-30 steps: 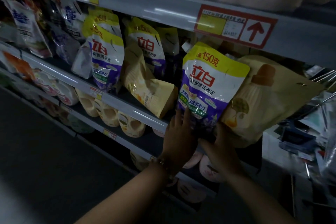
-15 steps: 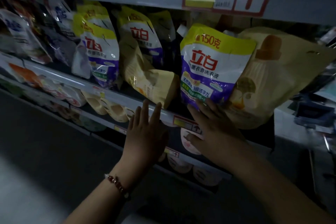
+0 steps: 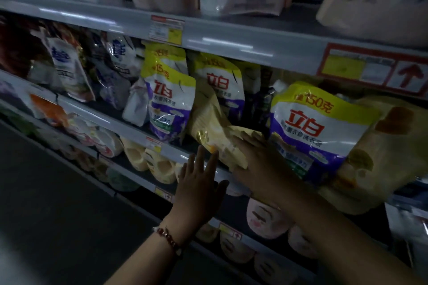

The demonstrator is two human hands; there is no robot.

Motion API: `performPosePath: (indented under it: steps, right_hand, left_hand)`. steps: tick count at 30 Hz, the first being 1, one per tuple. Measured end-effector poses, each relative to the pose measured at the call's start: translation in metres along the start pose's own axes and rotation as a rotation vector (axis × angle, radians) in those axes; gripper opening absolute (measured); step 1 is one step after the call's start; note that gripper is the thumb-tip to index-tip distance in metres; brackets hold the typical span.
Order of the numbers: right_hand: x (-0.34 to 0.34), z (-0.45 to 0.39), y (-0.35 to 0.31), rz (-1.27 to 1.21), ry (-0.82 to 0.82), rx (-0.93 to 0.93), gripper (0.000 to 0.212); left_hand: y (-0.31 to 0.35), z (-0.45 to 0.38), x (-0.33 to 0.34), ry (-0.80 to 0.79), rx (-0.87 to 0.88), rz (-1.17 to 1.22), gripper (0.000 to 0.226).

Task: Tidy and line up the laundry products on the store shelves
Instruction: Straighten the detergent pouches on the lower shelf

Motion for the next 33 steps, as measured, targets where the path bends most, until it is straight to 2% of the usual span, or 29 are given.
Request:
performPosePath:
  steps: [4, 9, 13, 16, 25, 33]
  right_hand:
    - [0.006, -0.049, -0.003, -0.013, 0.044, 0.09, 0.053]
    - [0.028, -0.099, -0.001, -0.026, -0.024, 0.294, 0.061]
    - [0.029, -0.112, -0.001, 0.09, 0.104, 0.393, 0.059]
    - [0.029, -0.116, -0.001, 0.122, 0.17, 0.432, 0.057]
    - [0.029, -0.124, 0.001, 0.248, 0.13, 0.459, 0.04]
    - [0.02, -0.108, 0.016, 0.028, 0.179, 0.447, 0.025]
  left_hand:
    - [-0.006, -0.018, 0.0, -0.047, 0.063, 0.021, 0.075]
    - [-0.018, -0.039, 0.013, -0.121, 0.114, 0.049, 0.08]
    - [-0.024, -0.047, 0.023, -0.149, 0.159, 0.017, 0.082]
    - [-0.028, -0.05, 0.03, -0.174, 0.175, 0.001, 0.083]
    - [-0.028, -0.049, 0.025, -0.202, 0.262, 0.094, 0.081]
    - [-0.035, -0.048, 0.015, -0.179, 0.242, 0.341, 0.074]
Point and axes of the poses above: each hand's wrist, its own z-axis away from the middle knuckle, its own x-axis out of the palm, y = z × x, the point moved 9 cm from there along -z, towards the middle knuckle, and after that the axes turned 9 degrees about z, right-handed, at the moved point
